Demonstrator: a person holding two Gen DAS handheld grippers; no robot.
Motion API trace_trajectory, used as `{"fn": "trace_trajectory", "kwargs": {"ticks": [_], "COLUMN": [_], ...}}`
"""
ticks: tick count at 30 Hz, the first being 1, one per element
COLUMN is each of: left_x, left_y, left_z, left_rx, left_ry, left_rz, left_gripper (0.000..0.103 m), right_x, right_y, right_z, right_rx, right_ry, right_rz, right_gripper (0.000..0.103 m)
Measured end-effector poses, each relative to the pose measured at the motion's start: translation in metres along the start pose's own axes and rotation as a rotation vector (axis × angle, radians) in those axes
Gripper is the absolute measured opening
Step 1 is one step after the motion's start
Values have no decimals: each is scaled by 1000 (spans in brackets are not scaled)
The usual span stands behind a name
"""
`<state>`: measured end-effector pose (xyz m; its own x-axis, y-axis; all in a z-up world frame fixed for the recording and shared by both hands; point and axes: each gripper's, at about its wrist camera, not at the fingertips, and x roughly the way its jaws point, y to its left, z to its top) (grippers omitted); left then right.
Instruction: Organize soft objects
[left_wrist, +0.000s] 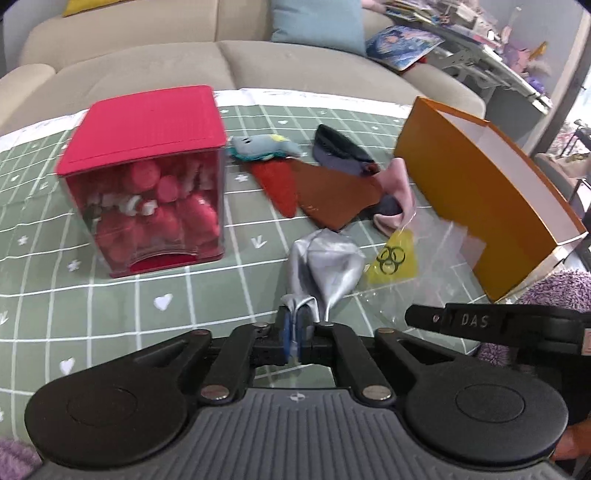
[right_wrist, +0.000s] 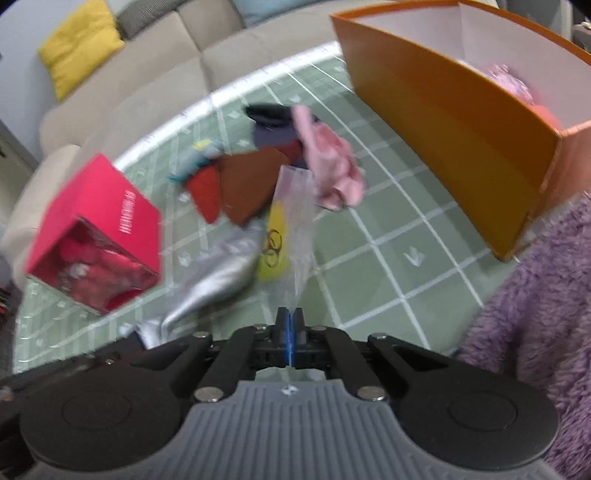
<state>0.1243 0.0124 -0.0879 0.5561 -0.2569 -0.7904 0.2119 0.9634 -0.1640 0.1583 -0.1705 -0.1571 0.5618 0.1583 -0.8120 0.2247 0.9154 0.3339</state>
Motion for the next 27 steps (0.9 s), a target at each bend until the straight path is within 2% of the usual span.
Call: {"fn": "trace_trajectory", "kwargs": {"ticks": [2, 3, 4, 5, 7, 11, 14, 17, 22, 24, 27], "left_x": [3, 5, 5, 6, 9, 27, 44, 57, 69, 73, 74], "left_y": [-1, -1, -1, -1, 1, 1, -3, -3, 2, 6, 3], "left_z": [0, 0, 0, 2, 6, 15, 19, 20, 20, 19, 17], "left_rx": [7, 10, 9, 1, -16, -49, -50, -66, -86, -102, -69], "left_ry": [-20, -29, -42, -64, -91, -89, -58, -39, -33, -34, -52], "left_rz": [-16, -20, -17, -15, -24, -68, -84, -83, -83, -88, -73], "left_gripper": [42, 49, 58, 64, 75, 77, 75, 75, 73, 68, 56], "right_x": [2, 4, 5, 4, 3, 10, 25, 38, 48, 49, 51], "right_y": [-3, -4, -4, -5, -3, -2, -1, -5, -8, -5, -2], "right_z": [2, 3, 5, 6, 9, 16, 20, 25, 27, 25, 21], "right_rx": [-16, -27, -36, -45, -58, -108, -154, -147, -131, -154, -182], "right_ry": [3, -2, -10, -31, -72, -123, -114, -93, -103, -116, -140], "right_rz": [-23, -32, -39, -51, -92, -135, -191, -234, -260, -271, -280], "right_gripper": [7, 10, 21, 38, 51, 67, 74, 83, 87, 87, 85]}}
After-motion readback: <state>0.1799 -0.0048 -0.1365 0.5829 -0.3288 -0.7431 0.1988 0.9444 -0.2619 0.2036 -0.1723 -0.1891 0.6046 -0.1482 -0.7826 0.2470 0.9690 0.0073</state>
